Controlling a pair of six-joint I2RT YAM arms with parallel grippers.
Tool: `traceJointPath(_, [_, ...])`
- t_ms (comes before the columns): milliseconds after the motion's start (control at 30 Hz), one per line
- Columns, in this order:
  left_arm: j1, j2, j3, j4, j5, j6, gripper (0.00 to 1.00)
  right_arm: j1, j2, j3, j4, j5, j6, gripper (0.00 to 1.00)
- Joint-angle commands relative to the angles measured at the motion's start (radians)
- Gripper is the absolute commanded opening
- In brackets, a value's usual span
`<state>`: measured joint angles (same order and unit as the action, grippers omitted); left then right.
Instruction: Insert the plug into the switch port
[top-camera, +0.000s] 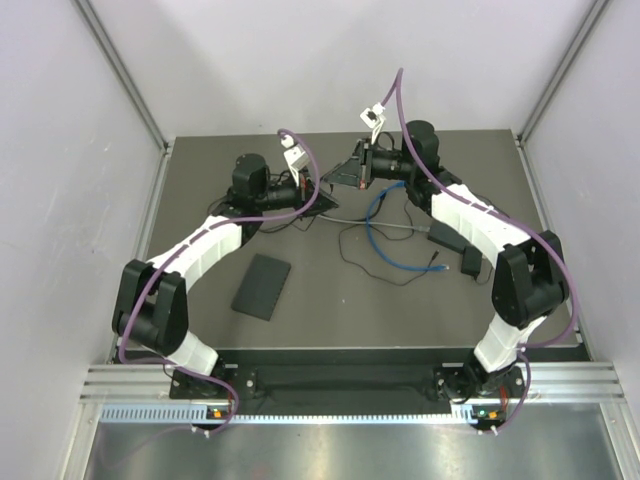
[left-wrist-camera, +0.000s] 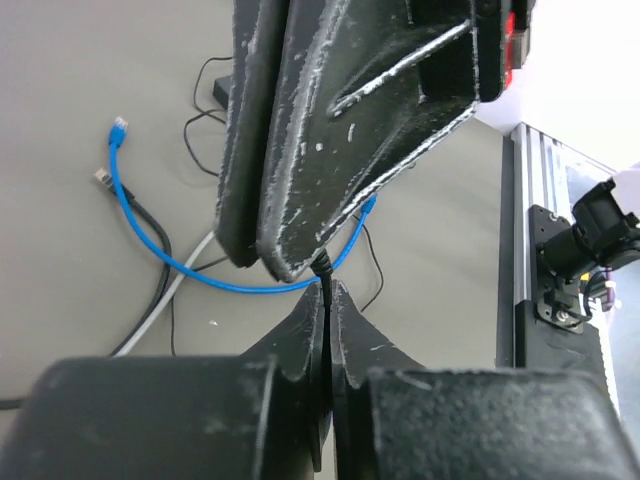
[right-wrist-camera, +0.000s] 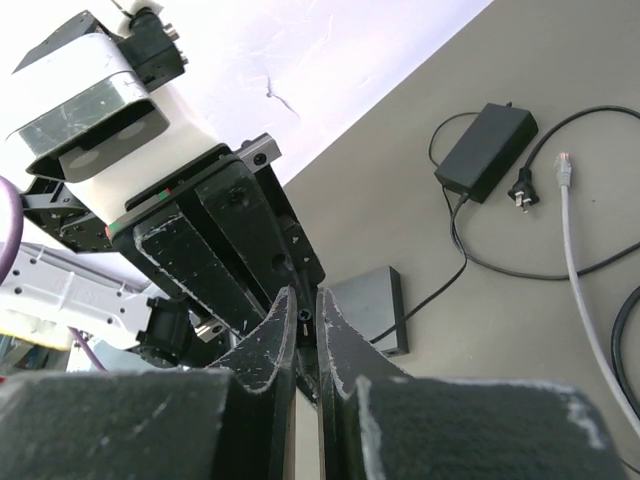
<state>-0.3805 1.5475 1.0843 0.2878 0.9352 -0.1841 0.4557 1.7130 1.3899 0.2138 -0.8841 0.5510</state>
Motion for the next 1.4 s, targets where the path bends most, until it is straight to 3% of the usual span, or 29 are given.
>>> traceJointPath(0, [0.005, -0.021, -0.014, 0.092, 0.040, -0.037, 0.00, 0.014, 0.005, 0.044, 0.058, -0.013, -0.005, 0.03])
traceJointPath(33, [0.011, -0.024, -0.021, 0.115, 0.031, -0.064, 0.00, 0.014, 0.004, 0.047, 0.056, -0.013, -0.006, 0.10])
traceJointPath(67, [0.020, -0.024, -0.040, 0.184, 0.030, -0.102, 0.00, 0.011, 0.002, 0.047, 0.055, -0.015, -0.008, 0.28])
traceJointPath(133, [0.048, -0.012, -0.049, 0.244, 0.037, -0.208, 0.00, 0.003, -0.003, 0.040, 0.053, -0.018, -0.014, 0.39])
traceJointPath(167, [0.055, -0.009, -0.052, 0.299, 0.037, -0.237, 0.00, 0.000, -0.006, 0.037, 0.050, -0.018, -0.013, 0.52])
traceJointPath(233, [0.074, 0.002, -0.057, 0.345, 0.033, -0.322, 0.00, -0.006, -0.009, 0.028, 0.053, -0.016, -0.013, 0.58])
traceJointPath(400, [0.075, 0.017, -0.060, 0.428, 0.040, -0.399, 0.00, -0.006, -0.013, 0.000, 0.096, -0.023, 0.009, 0.54])
traceJointPath(600, [0.072, 0.017, -0.063, 0.427, 0.043, -0.391, 0.00, 0.000, 0.013, -0.002, 0.180, -0.019, 0.087, 0.50])
traceJointPath(667, [0.072, 0.016, -0.064, 0.425, 0.043, -0.390, 0.00, 0.003, 0.023, 0.008, 0.203, -0.021, 0.099, 0.45])
traceJointPath(1167, [0.052, 0.022, -0.064, 0.438, 0.043, -0.391, 0.00, 0.021, 0.057, 0.037, 0.210, -0.010, 0.113, 0.26])
traceJointPath(1367, [0.052, 0.025, -0.066, 0.439, 0.042, -0.391, 0.00, 0.023, 0.059, 0.029, 0.233, -0.022, 0.136, 0.25])
